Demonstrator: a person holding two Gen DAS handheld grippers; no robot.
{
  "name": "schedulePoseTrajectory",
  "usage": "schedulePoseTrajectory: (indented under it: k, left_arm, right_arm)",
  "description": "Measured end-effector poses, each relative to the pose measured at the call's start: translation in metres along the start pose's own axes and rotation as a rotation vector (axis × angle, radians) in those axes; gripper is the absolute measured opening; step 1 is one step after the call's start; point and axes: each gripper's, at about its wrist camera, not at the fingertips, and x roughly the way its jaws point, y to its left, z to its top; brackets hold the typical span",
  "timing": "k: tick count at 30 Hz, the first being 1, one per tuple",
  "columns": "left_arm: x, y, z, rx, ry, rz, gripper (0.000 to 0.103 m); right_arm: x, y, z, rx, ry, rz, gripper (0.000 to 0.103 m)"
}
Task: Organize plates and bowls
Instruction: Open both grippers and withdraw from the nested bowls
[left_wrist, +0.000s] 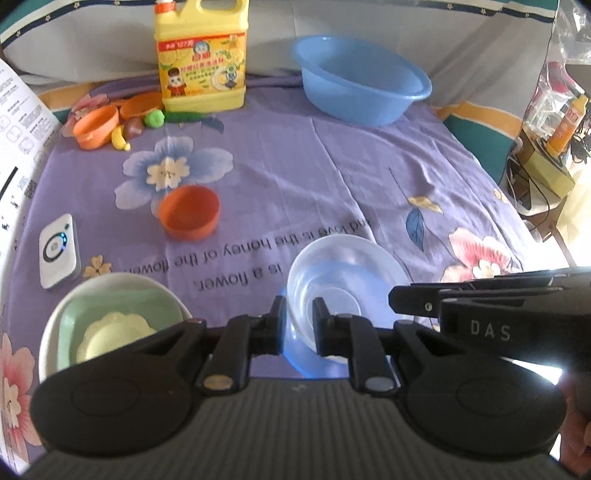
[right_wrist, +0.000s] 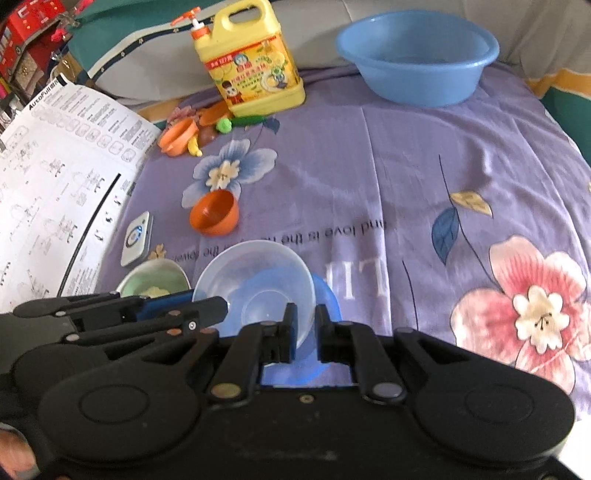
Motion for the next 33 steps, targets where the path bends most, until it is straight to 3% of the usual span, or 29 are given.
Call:
schedulePoseTrajectory:
  k: [25, 28, 31, 33]
  left_arm:
    - [0.020, -0.005, -0.008, 0.030, 0.055, 0.014, 0.015]
    - [0.021, -0.005, -0.008, 0.035, 0.049, 0.021, 0.019]
    - [0.018, -0.005, -0.009, 0.046, 0.027, 0.052, 0.036]
    - [0.014, -0.003, -0.008, 0.042, 0.010, 0.081, 0.053]
  right_arm:
    - [0.016, -0.004, 0.001, -0.010, 0.036, -0.010, 0.011]
    - [0.018, -0.003, 0.001, -0.005, 0.044, -0.010, 0.015]
    - [0.017, -0.005, 0.002, 0.007, 0.031, -0.020, 0.031]
    - [0.014, -0.007, 0.003, 0.016, 0.022, -0.029, 0.040]
